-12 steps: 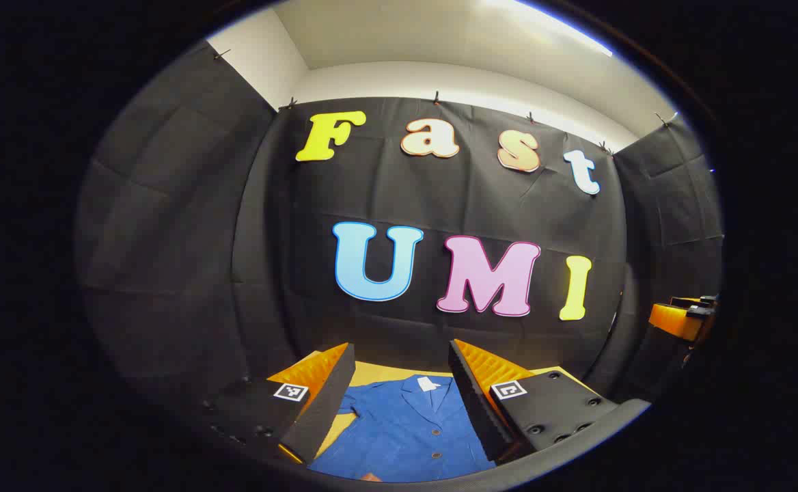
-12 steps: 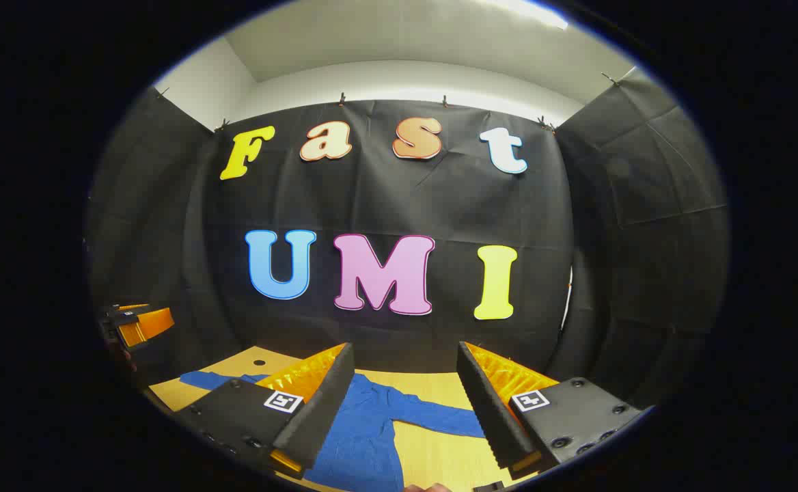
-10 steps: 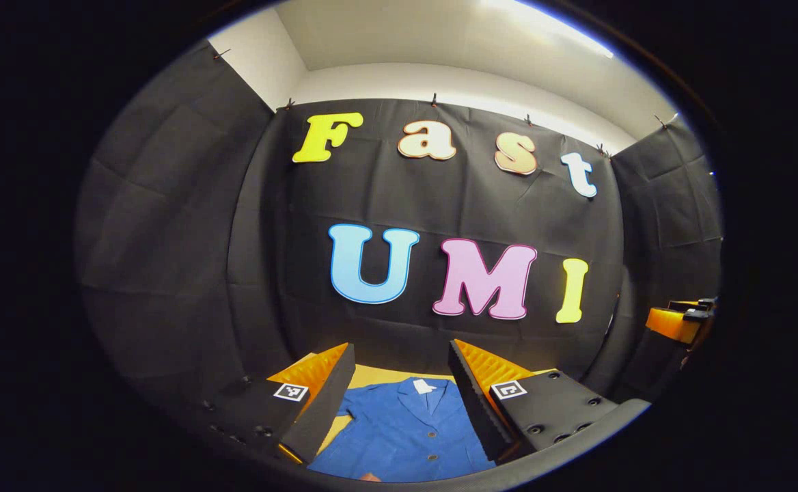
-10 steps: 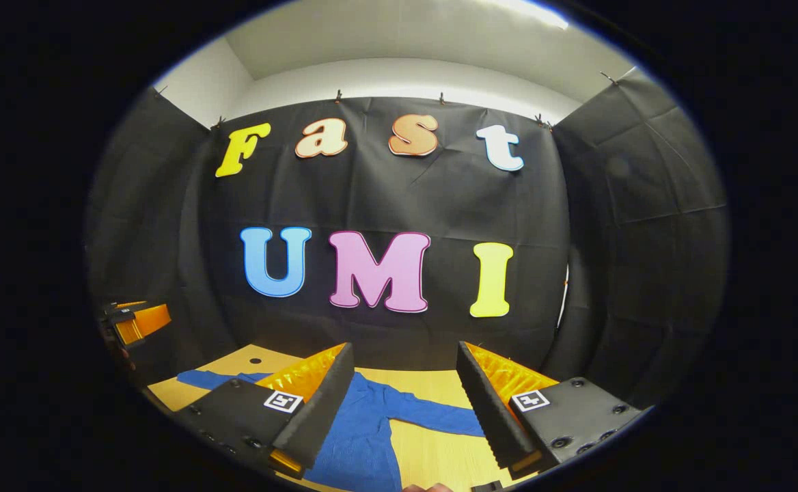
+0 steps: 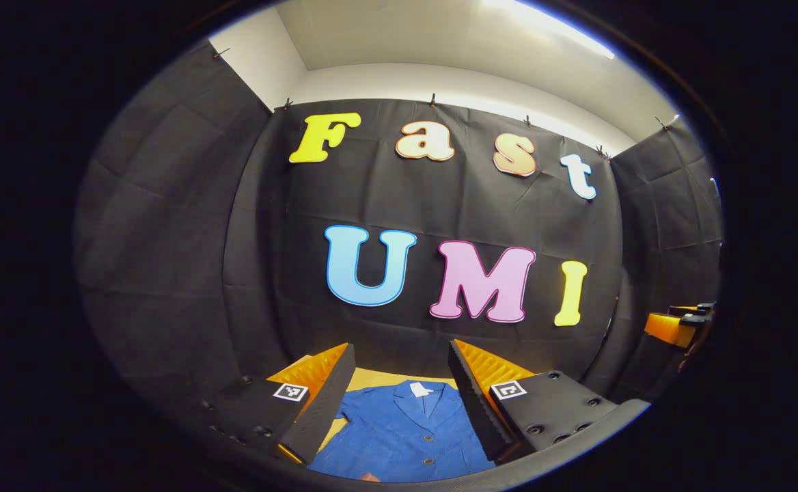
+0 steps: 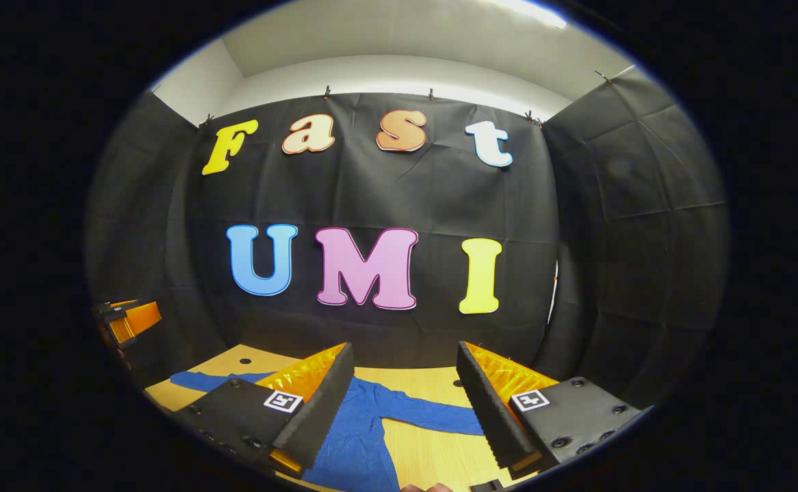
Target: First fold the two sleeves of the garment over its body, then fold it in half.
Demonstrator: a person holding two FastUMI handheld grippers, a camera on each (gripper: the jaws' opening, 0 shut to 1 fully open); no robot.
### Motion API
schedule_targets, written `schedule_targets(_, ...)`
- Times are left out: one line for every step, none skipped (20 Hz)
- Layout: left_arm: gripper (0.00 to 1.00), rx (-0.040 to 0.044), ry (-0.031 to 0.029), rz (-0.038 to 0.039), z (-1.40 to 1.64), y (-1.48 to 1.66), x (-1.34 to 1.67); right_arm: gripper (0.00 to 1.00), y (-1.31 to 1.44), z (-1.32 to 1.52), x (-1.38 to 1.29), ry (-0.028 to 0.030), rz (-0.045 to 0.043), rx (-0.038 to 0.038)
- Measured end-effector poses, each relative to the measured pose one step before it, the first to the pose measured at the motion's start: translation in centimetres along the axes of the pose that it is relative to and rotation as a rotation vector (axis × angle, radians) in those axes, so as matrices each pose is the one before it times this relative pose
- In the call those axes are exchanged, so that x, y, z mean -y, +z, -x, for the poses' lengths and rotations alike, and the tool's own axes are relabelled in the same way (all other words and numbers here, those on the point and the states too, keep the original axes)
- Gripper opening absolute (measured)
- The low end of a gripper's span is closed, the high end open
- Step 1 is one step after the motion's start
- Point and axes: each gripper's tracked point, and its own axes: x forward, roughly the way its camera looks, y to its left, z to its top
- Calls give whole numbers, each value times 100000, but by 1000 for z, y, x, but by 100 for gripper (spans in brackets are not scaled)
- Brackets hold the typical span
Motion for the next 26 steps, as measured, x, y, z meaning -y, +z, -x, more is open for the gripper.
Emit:
schedule_targets(80,-253,-160,224,-68,-60,181,87,47,-7,-57,185,75,163)
schedule_targets(80,115,23,288,-10,172,6,87,43,67,-118,242,154,213)
schedule_targets(80,141,-97,-120,135,-61,-35,87,9,1,-98,157,144,123)
schedule_targets(79,107,150,-377,-22,165,-51,88,-6,39,-93,276,117,83)
schedule_targets(80,212,284,-490,63,-98,-225,87,6,38,-99,238,92,-34)
schedule_targets(79,183,359,-516,106,59,-86,87,-131,36,-115,99,166,-177)
schedule_targets(80,56,237,-279,-31,32,-81,88,-11,-5,-34,68,121,-119)
schedule_targets(80,19,132,-192,129,75,-109,87,4,1,-101,84,32,-37)
schedule_targets(80,-93,133,-90,223,-209,-71,87,-15,-42,-19,-3,-2,-173)
schedule_targets(79,-42,31,-68,42,29,-66,87,-132,45,-112,53,-20,-108)
schedule_targets(80,-169,78,-167,54,-112,-55,88,-44,74,-23,-71,64,1)
schedule_targets(80,-177,189,-159,112,46,-101,87,-45,15,-10,8,97,-81)
schedule_targets(80,-48,149,-37,-40,-84,-75,87,-48,11,-73,37,49,-109)
schedule_targets(80,23,168,16,269,-54,-247,87,-18,31,-100,49,-27,-101)
schedule_targets(80,-1,152,14,66,33,-138,87,-38,19,-71,113,-109,-127)
schedule_targets(80,156,91,-36,14,79,-30,95,-61,5,-85,85,-66,-112)
schedule_targets(80,72,65,-117,-67,52,44,87,-28,58,6,50,-34,-37)
schedule_targets(80,101,25,-154,8,20,-38,87,-26,-20,-10,1,113,65)
schedule_targets(80,81,-53,-74,79,91,-10,87,-38,-67,-75,-72,270,-119)
schedule_targets(80,148,-166,-157,2,38,29,87,23,-25,-44,18,220,-88)
schedule_targets(80,-63,-38,-175,-144,-150,-17,87,-84,37,-4,-22,113,-125)
schedule_targets(80,130,-123,-207,-69,41,19,87,15,-68,48,-60,93,5)
schedule_targets(80,-120,-104,-9,35,22,58,87,-52,7,44,-158,184,-88)
schedule_targets(80,-118,-145,97,1,-201,-32,87,52,-40,40,-211,197,27)
schedule_targets(80,-126,-207,90,-60,-9,31,87,-152,-87,62,-249,225,-229)
schedule_targets(80,-244,78,131,-61,82,-34,87,-75,-29,133,-371,172,-340)
